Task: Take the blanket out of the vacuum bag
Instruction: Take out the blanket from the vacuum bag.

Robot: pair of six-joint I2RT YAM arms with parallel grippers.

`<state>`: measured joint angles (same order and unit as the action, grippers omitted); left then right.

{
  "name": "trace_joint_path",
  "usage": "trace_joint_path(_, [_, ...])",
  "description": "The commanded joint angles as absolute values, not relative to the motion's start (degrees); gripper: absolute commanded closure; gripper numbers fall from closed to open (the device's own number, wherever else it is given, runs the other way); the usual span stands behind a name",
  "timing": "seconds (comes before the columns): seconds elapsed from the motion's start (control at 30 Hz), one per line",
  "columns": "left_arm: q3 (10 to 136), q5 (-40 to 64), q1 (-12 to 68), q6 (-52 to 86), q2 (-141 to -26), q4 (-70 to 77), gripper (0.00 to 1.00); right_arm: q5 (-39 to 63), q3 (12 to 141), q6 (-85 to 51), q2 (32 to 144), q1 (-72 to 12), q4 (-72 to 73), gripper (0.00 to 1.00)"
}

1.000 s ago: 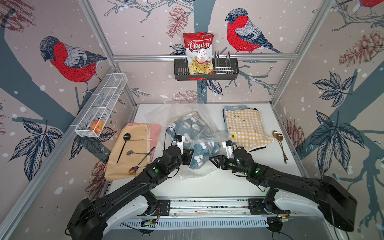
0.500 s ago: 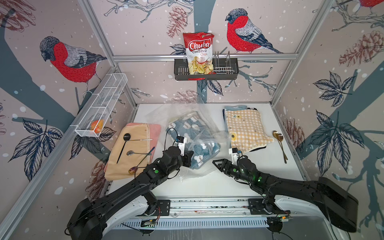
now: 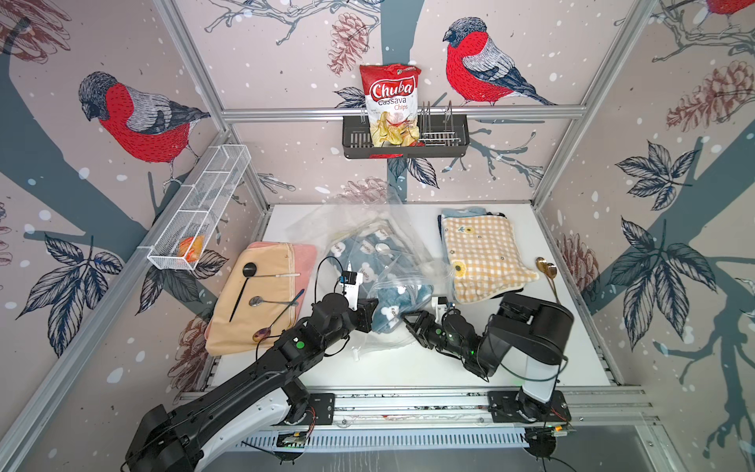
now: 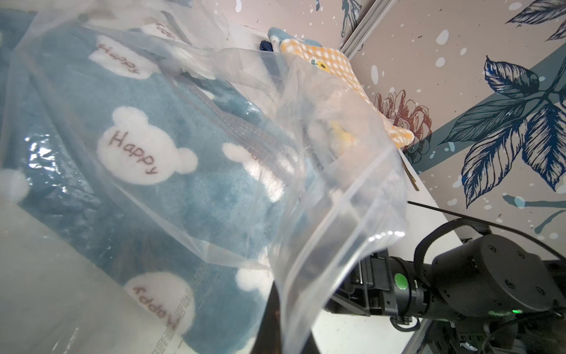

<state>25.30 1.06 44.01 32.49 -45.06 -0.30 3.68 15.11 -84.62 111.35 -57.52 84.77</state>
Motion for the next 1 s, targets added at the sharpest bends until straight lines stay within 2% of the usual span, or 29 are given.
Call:
trace_joint_path(0.0, [24.6, 1.4, 44.0, 32.9, -44.5, 2.1, 1.0, 3.0, 14.6, -90.1, 116.5, -58.2, 98.1, 0.37])
trace_joint_path(0.2, [23.7, 1.9, 44.0, 33.3, -45.3, 3.7, 1.0, 2.9, 15.6, -90.8, 119.3, -58.1, 97.6, 0.37])
trace_joint_path(0.73, [24.1, 3.3, 44.1, 33.7, -46.6, 4.8, 1.0, -0.4, 20.4, -88.0, 116.4, -58.6, 89.2, 0.35])
trace_joint_path(0.77, [24.0, 3.3, 44.1, 33.7, -46.6, 4.8, 1.0, -0.6, 20.3, -87.8, 116.0, -58.6, 89.5, 0.36])
trace_joint_path(0.87, [23.8, 3.1, 44.0, 33.6, -46.3, 4.8, 1.0, -0.1, 20.2, -86.6, 114.0, -58.5, 89.3, 0.52])
trace_joint_path(0.93, [23.8, 3.1, 44.0, 33.5, -46.4, 4.8, 1.0, 0.6, 20.6, -85.9, 112.3, -58.7, 88.1, 0.66])
trace_joint_path(0.97, [23.8, 3.2, 44.0, 33.6, -46.5, 4.8, 1.0, 0.7, 20.8, -85.6, 111.6, -58.8, 87.8, 0.69])
